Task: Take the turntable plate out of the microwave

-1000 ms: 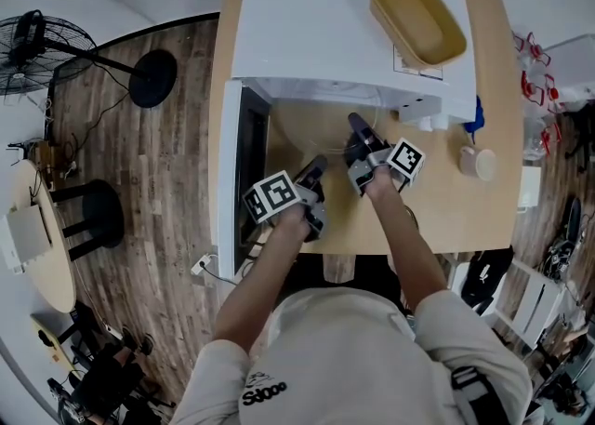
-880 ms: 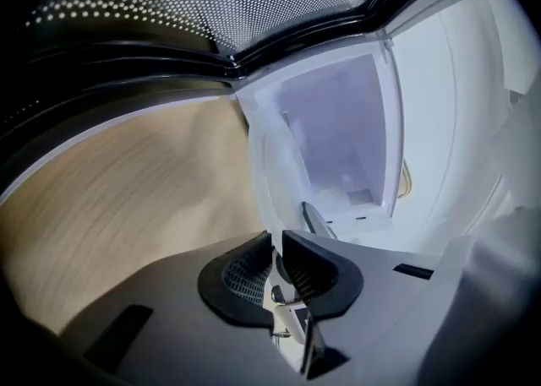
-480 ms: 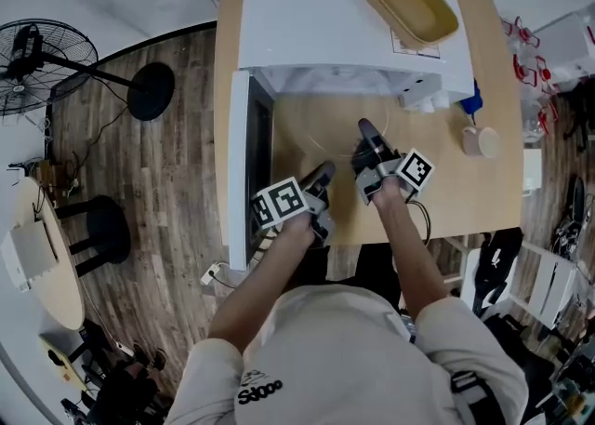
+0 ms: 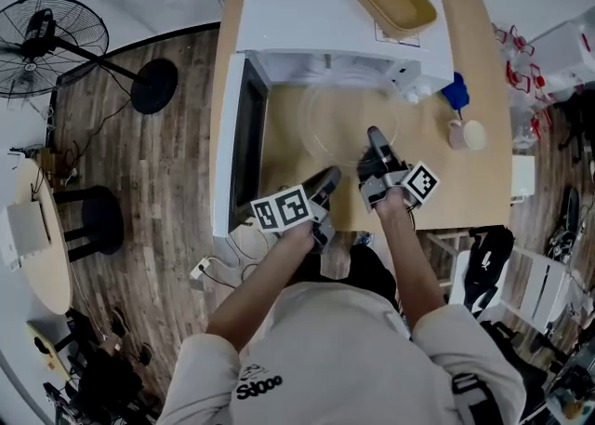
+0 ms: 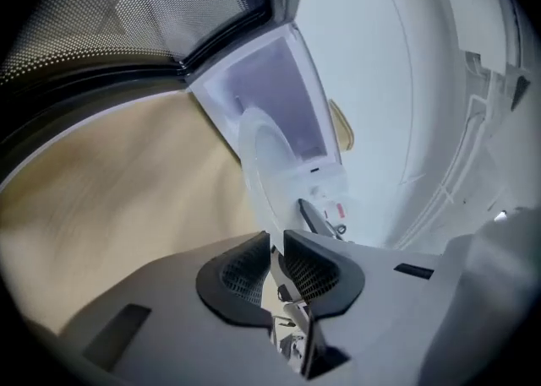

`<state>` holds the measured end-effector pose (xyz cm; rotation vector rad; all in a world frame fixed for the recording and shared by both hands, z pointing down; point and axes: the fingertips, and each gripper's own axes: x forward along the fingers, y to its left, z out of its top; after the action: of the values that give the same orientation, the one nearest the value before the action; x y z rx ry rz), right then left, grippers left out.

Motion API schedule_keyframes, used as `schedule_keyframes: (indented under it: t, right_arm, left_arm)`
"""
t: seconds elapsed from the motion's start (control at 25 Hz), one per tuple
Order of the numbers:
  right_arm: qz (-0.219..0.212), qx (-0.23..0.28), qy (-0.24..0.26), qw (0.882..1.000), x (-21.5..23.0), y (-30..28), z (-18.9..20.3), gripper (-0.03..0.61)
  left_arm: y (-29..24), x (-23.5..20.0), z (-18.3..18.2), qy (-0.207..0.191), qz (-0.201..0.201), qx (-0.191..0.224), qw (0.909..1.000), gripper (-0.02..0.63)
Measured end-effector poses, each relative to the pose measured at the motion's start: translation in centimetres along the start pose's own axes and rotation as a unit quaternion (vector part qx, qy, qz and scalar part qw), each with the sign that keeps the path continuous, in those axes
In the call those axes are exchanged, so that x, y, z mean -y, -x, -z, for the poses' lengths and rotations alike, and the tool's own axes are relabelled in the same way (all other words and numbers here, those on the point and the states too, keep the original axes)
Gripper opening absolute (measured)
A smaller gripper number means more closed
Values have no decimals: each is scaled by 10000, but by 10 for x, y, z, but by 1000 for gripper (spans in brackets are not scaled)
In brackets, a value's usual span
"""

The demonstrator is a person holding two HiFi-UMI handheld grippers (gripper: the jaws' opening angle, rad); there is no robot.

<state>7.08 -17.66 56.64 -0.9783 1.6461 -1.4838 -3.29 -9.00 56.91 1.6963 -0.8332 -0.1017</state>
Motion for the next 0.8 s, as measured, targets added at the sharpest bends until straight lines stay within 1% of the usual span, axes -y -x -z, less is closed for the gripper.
schedule_keyframes:
  t: [0.08,0.2,0.24,0.36,0.44,0.52,0.6,0.72,0.8]
  right_arm:
    - [-59,-41,42,10000,-13,13,-5,25]
    - [-155,-125,96,9998,-32,33,-14,25]
    - [-186,-141,90,9997,-38,39,-18,25]
    - [-375,-201,90,9991,-59,58,-31,25]
    - [-550,-269,197,9979,-76,70,-42,25]
    - [-716,-311,315,9965,-93,82,-52,25]
    - [-854,-306,408,9950,-110,96,-61,25]
    - [-999,-244,575,9930,-130,117,-77,25]
    - [-1113,-166,659,9915,-141,130,-87,25]
  left_arm:
    - [1,15,12,-195,73,49,9998,63]
    - [3,38,28,-337,143,233,9991,71]
    - [4,45,31,-376,146,346,9986,77]
    - [3,70,36,-431,269,738,9960,129]
    - [1,85,38,-518,375,967,9933,141]
    - [-1,102,41,-774,489,1092,9898,144]
    - [-4,122,44,-1143,610,1112,9853,144]
    - [-11,154,52,-1755,749,1105,9754,130]
    - [-13,172,58,-1999,884,1137,9692,132]
